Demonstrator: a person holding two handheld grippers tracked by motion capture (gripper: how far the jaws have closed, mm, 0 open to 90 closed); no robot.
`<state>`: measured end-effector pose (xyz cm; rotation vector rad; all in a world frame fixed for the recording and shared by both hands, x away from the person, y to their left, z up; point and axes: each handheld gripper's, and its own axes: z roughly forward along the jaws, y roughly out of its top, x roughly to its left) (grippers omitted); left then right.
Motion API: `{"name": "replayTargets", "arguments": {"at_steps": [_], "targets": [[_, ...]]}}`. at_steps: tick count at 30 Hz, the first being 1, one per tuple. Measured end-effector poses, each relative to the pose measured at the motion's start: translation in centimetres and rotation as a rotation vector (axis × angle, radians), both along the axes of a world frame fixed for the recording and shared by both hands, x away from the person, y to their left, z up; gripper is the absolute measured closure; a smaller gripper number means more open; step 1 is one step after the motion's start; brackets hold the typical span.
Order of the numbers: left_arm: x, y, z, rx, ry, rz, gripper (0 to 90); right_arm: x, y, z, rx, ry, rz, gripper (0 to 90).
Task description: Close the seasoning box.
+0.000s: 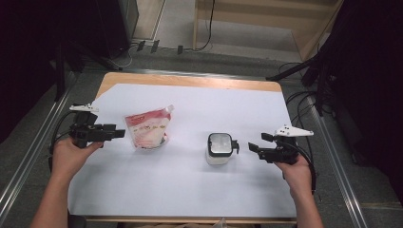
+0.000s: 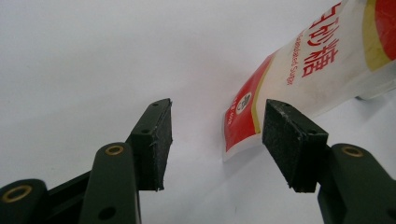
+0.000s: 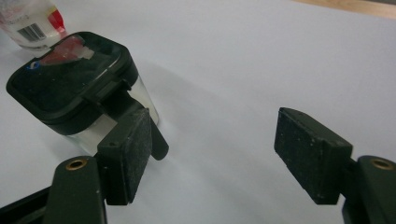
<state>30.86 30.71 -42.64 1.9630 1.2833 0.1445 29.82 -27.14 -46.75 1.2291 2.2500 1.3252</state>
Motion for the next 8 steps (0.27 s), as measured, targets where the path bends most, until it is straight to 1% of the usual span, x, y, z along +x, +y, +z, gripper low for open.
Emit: {"name": "replayTargets", "arguments": {"at_steps": [3, 5, 8], "targets": [[0.08, -0.07, -0.05, 0.002, 0.002, 0.0, 43.1, 0.1, -0.3, -0.13, 0.007, 0.006, -0.008, 27.6], [0.14, -0.12, -0.14, 0.003, 0.004, -0.007, 42.4, 0.14, -0.43, -0.2, 0.003, 0.003, -0.009, 27.3], [0.2, -0.26, -0.31, 0.007, 0.003, -0.002, 41.5, 0.14, -0.44, -0.32, -0.005, 0.006, -0.013, 26.9]]}}
